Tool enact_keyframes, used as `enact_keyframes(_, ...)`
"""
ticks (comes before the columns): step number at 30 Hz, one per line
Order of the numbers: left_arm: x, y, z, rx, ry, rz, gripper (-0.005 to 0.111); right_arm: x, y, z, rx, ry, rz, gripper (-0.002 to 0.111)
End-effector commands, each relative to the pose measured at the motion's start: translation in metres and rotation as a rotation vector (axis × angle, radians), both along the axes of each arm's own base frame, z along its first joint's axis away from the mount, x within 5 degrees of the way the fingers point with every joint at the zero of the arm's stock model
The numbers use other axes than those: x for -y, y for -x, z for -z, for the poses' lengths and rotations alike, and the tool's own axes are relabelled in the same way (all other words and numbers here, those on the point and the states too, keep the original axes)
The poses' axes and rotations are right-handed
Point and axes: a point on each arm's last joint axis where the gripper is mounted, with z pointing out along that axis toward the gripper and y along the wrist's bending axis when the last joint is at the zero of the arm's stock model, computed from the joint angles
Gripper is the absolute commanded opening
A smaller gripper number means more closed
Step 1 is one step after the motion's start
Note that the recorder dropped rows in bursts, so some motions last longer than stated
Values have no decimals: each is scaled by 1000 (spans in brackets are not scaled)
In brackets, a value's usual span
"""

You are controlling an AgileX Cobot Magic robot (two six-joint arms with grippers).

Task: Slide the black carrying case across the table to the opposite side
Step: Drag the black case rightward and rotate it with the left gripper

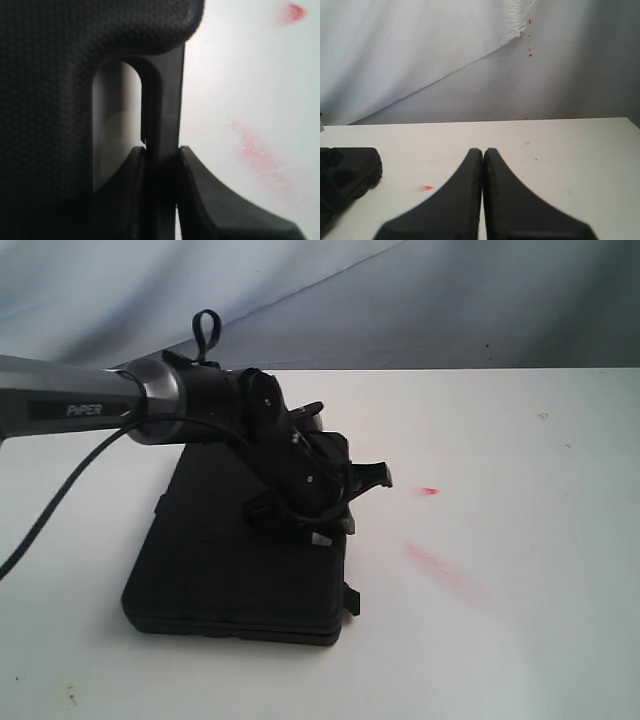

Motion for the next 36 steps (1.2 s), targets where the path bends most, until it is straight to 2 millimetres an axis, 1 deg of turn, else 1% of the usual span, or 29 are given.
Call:
enact_keyframes(1, 32, -1, -4, -15, 71, -21, 0, 0, 0, 1, 4, 3, -1, 0)
enact_keyframes(5, 41, -4, -1, -15, 84, -28, 0, 0, 0, 1, 4, 3, -1, 0)
enact_keyframes(11, 42, -6, -2, 2, 91, -32, 0, 0, 0, 1, 4, 3, -1, 0)
enact_keyframes(16, 42, -7, -2, 22, 87, 2, 0, 0, 0, 1, 4, 3, -1, 0)
enact_keyframes(20, 42, -7, -2, 68, 76, 82, 2, 0, 0, 1, 4, 3, -1, 0)
enact_keyframes(25, 42, -7, -2, 74, 76, 88, 2, 0, 0, 1, 4, 3, -1, 0)
enact_keyframes(32, 45, -10, -7, 135, 71, 184, 2, 0, 0, 1, 4, 3, -1, 0)
enact_keyframes(36, 48, -11, -15, 165, 72, 253, 7, 0, 0, 1, 4, 3, -1, 0)
